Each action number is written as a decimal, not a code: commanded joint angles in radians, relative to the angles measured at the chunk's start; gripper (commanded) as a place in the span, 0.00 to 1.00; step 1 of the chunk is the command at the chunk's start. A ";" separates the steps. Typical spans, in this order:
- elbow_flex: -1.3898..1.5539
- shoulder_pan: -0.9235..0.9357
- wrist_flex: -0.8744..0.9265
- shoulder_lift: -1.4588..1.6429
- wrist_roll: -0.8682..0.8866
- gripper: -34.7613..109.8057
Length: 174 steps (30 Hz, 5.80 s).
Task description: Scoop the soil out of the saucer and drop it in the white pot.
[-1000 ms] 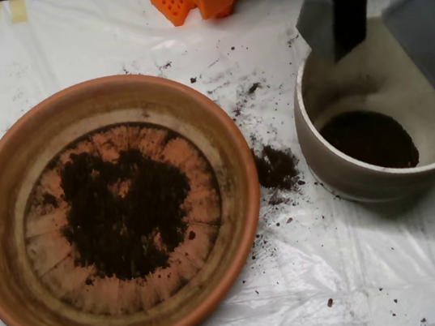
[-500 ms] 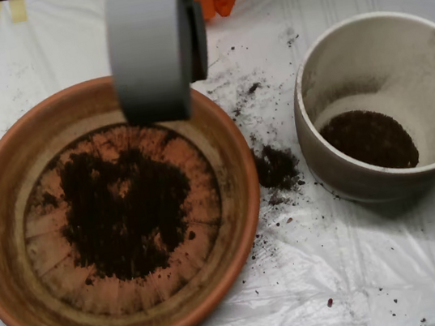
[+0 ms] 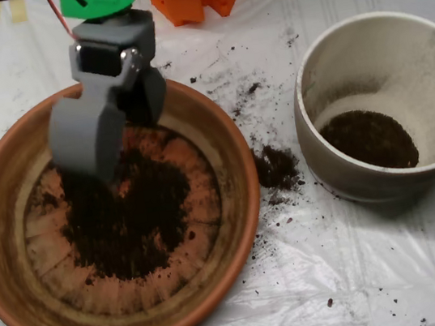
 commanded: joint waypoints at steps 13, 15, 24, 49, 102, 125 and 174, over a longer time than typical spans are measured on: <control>-0.314 0.170 -0.012 -0.543 -0.008 0.53; -0.371 0.166 0.006 -0.595 -0.021 0.53; -0.696 0.129 0.138 -0.881 -0.067 0.49; -0.281 0.103 -0.350 -0.472 -0.258 0.24; -1.338 -0.939 0.706 -0.581 -0.172 0.35; -1.359 -0.864 0.703 -0.500 -0.098 0.50; -0.465 0.250 0.017 -0.713 -0.118 0.43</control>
